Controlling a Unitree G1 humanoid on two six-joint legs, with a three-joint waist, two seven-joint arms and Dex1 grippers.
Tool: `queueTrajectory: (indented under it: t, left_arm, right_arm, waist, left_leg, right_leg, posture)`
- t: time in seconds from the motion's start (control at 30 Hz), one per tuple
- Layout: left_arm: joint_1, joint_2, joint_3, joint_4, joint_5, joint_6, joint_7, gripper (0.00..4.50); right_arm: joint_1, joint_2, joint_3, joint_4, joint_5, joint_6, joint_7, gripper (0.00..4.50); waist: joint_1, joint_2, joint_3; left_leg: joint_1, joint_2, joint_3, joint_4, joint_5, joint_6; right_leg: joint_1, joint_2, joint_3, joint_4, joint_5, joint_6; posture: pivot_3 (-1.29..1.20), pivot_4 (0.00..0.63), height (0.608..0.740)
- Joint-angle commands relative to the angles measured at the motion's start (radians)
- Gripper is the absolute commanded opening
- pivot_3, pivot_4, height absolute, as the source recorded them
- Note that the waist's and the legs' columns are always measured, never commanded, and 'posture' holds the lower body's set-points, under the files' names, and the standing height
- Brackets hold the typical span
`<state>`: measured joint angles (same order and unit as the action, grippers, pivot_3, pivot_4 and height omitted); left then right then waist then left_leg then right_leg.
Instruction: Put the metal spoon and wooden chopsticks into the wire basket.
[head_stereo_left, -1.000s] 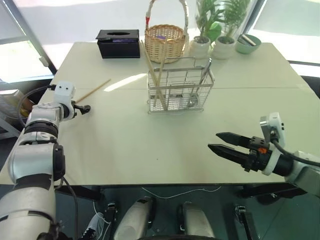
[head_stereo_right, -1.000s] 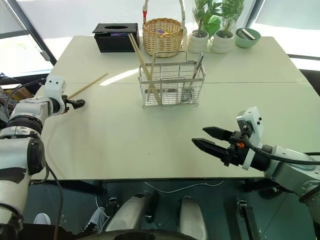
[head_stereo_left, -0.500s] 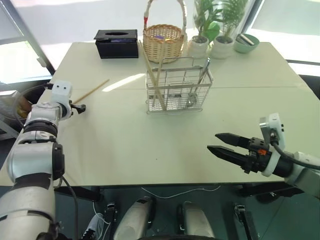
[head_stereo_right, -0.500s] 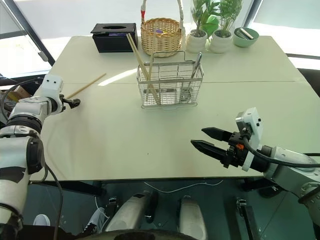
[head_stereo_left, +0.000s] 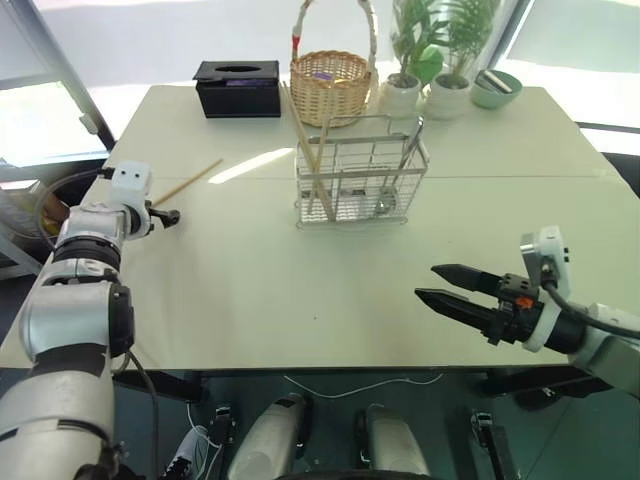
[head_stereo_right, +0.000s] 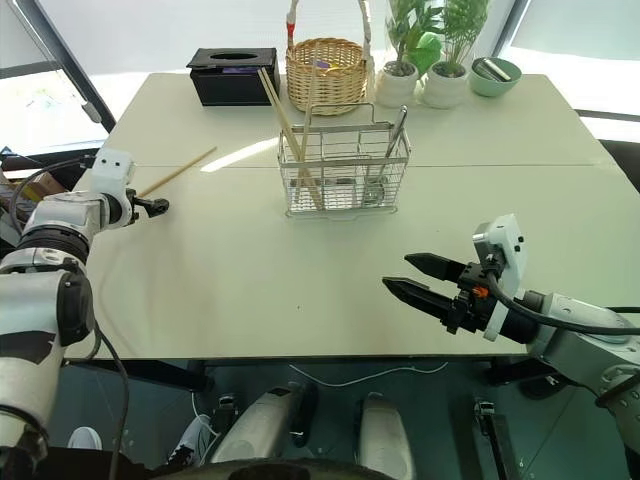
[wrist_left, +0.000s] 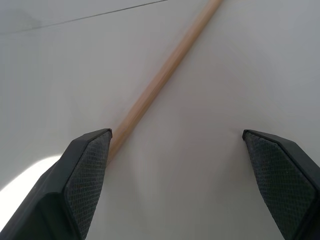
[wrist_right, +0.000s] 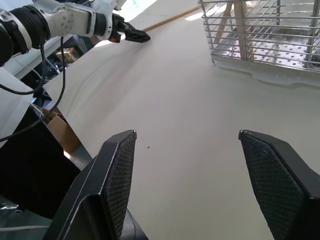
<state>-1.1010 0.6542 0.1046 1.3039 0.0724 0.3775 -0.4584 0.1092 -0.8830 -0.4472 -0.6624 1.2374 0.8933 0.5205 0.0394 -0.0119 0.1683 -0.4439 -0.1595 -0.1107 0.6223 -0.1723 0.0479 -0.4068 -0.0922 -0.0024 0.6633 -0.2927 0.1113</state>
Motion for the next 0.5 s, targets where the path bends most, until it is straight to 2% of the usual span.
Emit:
queueTrajectory:
  t: [0.03,0.17,0.5]
  left_arm:
    - [0.002,0.002,0.052,0.026,-0.044,0.042,0.006,4.44]
    - [-0.020,0.021,0.097,0.018,-0.075,0.004,-0.010,4.44]
    - [-0.071,0.050,0.122,0.012,-0.093,-0.064,-0.064,4.44]
  right_arm:
    - [-0.009,0.002,-0.024,-0.004,0.006,-0.022,0.000,3.38]
    - [-0.017,0.000,-0.024,0.003,0.017,-0.022,-0.003,3.38]
    - [-0.026,0.005,-0.011,0.008,0.016,-0.023,-0.008,3.38]
  waist:
    - [-0.001,0.000,0.000]
    - [-0.001,0.000,0.000]
    - [-0.002,-0.002,0.001]
  left_leg:
    - [0.000,0.000,0.000,0.000,0.000,0.000]
    - [0.000,0.000,0.000,0.000,0.000,0.000]
    - [-0.002,0.000,0.000,0.000,0.000,0.000]
  right_leg:
    - [0.000,0.000,0.000,0.000,0.000,0.000]
    - [0.000,0.000,0.000,0.000,0.000,0.000]
    - [-0.001,0.000,0.000,0.000,0.000,0.000]
  posture:
    - [0.00,0.150,0.725]
    - [0.00,0.150,0.725]
    - [0.00,0.150,0.725]
